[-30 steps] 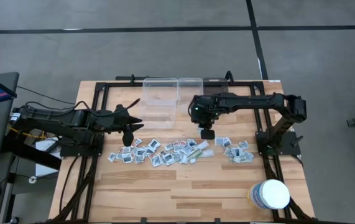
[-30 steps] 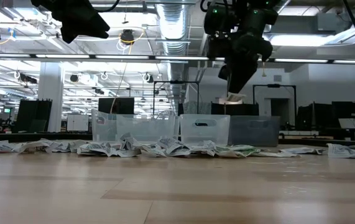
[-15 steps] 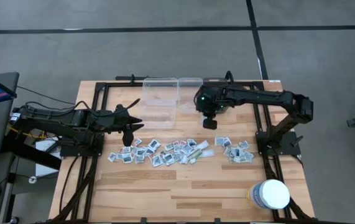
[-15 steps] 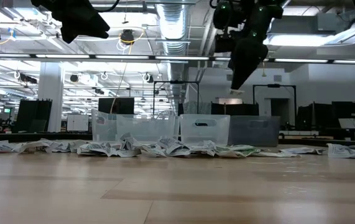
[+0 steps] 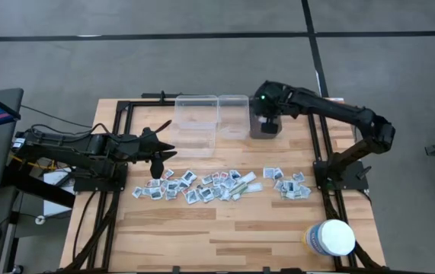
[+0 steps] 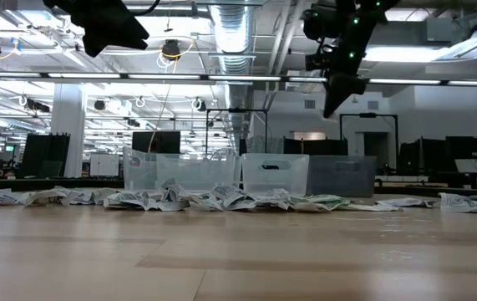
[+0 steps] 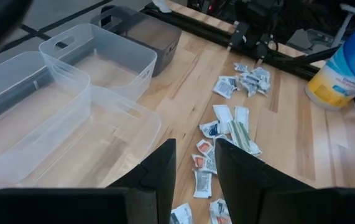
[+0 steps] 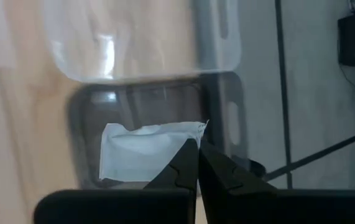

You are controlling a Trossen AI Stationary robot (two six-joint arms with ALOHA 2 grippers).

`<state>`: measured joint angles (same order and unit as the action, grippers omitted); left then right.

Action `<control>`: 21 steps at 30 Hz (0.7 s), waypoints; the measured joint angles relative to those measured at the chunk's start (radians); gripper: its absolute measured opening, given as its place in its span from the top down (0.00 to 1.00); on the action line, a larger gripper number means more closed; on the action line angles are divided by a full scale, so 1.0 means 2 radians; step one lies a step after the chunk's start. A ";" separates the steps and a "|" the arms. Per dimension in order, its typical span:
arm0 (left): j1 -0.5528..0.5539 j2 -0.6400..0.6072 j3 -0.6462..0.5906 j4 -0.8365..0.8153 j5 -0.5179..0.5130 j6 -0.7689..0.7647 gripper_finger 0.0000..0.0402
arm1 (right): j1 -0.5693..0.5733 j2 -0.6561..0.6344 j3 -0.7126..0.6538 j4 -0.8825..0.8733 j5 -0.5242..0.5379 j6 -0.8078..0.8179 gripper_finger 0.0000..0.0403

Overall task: Pick & Place First Aid Supplies
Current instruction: Put the bandage pack into the black transparent bin

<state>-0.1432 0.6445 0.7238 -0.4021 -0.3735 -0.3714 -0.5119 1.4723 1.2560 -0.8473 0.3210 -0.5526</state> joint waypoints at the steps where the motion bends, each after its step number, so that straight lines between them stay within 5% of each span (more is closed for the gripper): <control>1: 0.000 0.000 0.000 0.003 0.000 0.000 0.72 | -0.007 0.000 0.000 0.003 0.000 -0.008 1.00; 21: 0.000 0.027 0.000 0.042 0.000 -0.006 0.72 | -0.078 0.011 0.000 0.032 -0.003 -0.063 0.99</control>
<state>-0.1440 0.6989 0.7242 -0.3177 -0.3736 -0.3825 -0.6673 1.4937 1.2556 -0.7830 0.3153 -0.6789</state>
